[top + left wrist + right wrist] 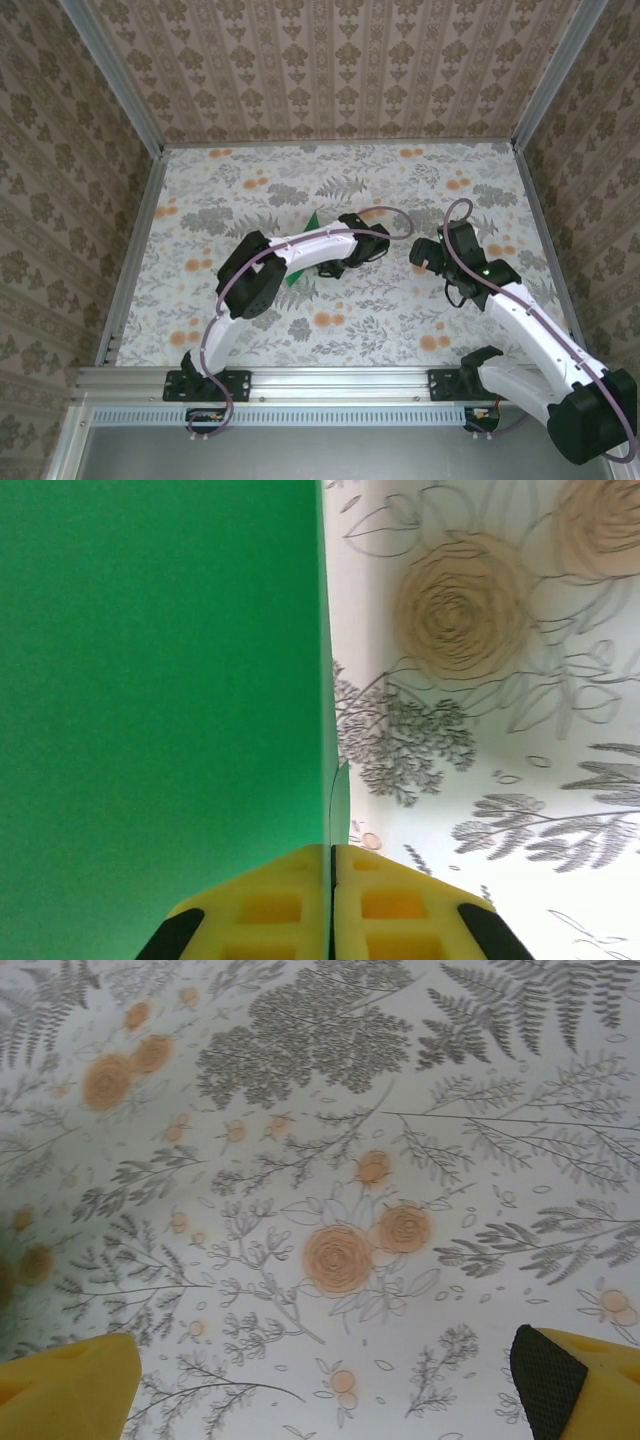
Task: Fold a paper plane with a square sheet of paper (pick it up from the middle)
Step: Turn over the paper at the center of the table, then rotate the paper at the center of the table.
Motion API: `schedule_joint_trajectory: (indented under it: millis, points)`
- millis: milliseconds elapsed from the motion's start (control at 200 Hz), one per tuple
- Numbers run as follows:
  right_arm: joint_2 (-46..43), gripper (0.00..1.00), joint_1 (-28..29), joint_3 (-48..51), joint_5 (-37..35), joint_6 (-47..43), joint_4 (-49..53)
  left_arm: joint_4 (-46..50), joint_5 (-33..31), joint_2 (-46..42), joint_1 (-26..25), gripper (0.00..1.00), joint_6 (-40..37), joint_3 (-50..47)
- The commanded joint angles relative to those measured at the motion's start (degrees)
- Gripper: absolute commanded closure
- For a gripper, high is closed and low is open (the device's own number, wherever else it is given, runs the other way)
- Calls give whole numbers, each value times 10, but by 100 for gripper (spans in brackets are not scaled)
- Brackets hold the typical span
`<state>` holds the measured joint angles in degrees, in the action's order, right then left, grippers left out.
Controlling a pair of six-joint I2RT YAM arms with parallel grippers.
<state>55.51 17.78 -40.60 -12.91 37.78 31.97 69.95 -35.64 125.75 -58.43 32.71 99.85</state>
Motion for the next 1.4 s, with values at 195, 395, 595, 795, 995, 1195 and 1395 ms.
schedule_joint_trajectory:
  millis: [195,395,595,795,995,1195,1395]
  points:
    - [63,2,-29,-47,0,9,24,-95,155,6,14,71,-35,0]
    - [89,3,-38,-65,28,7,13,-167,237,-31,31,58,-38,-40]
    - [115,3,-40,-96,64,-7,35,-242,332,-115,44,41,-33,-84]
    - [134,7,-40,-100,141,-21,14,-358,432,-254,82,21,-13,-203]
    - [177,11,15,-119,215,1,-31,-427,441,-405,159,6,22,-347]
    - [290,15,159,-193,190,38,-64,-432,437,-512,273,0,62,-478]
    - [455,21,250,-312,196,54,-86,-444,490,-587,385,0,84,-585]
